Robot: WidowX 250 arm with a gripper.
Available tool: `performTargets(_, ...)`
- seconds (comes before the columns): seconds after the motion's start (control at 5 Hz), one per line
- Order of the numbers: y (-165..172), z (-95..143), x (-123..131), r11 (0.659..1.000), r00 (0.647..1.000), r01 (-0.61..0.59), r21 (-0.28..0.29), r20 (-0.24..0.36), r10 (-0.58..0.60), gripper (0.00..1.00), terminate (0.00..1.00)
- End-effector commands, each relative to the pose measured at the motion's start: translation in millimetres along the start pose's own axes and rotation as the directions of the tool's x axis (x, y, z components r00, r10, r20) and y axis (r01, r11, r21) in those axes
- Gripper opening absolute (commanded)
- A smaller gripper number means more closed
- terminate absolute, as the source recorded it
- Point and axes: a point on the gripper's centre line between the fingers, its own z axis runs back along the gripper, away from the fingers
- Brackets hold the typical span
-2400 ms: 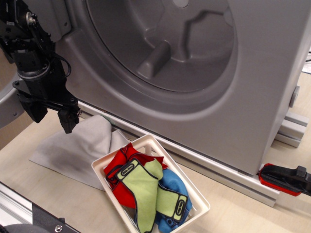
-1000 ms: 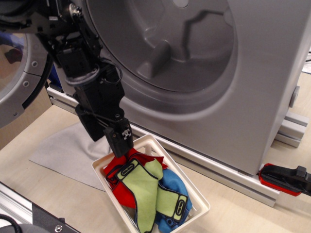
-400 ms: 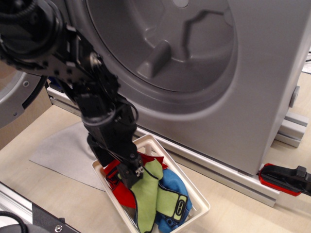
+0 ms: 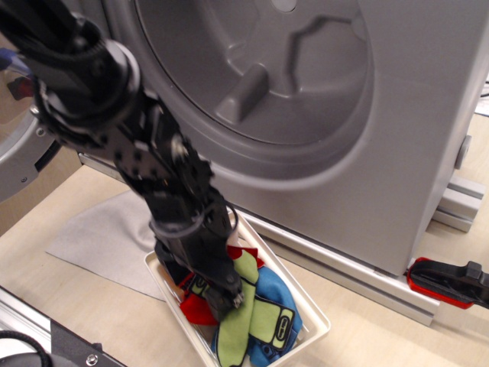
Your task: Put clothes in laundry machine
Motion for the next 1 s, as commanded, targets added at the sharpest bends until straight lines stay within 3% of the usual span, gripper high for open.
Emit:
performTargets(0.0, 4, -22, 3, 0.999, 0.999, -0.048, 0.000, -0.014, 0.048, 1.00, 0.00)
performTargets(0.2, 5, -26, 0, 0.998, 0.998, -0.059, -0.004, -0.021, 0.059, 1.00, 0.00)
performTargets(0.4, 11, -16, 0, 0.998, 0.998, -0.065, 0.011, 0.007, 0.065, 0.00, 0.00)
performTargets(0.8, 18, 16, 6, 0.996, 0.993, -0.082, 0.021, 0.082, 0.080, 0.00, 0.00)
